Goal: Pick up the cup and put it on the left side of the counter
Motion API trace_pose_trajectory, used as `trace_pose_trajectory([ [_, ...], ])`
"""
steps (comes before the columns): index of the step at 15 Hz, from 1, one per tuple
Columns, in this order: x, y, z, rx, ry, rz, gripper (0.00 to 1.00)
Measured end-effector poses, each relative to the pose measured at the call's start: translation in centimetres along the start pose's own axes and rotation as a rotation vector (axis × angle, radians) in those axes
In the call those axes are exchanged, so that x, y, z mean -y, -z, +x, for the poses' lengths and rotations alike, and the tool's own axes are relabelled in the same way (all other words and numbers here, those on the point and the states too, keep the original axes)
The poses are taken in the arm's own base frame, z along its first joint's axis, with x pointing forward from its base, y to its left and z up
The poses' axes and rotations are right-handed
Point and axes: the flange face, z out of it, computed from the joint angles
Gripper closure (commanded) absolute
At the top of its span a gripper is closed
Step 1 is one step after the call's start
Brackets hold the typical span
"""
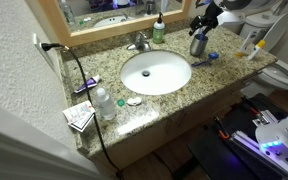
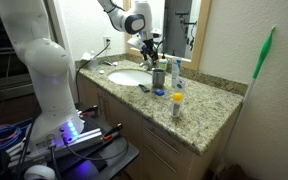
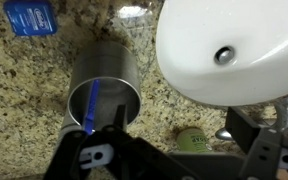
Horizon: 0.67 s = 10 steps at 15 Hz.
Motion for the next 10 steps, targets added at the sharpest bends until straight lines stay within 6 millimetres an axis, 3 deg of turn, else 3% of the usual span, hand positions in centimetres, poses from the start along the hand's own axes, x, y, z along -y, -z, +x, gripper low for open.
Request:
trace_pose_trajectory([
  [8, -0.5, -4.4, 0.8, -0.048, -0.032, -0.026, 0.02],
  [9, -0.5, -5.0, 0.9, -0.04, -0.039, -0.029, 0.26],
  [10, -0.6, -5.7, 0.9, -0.03, -0.046, -0.032, 0.27],
])
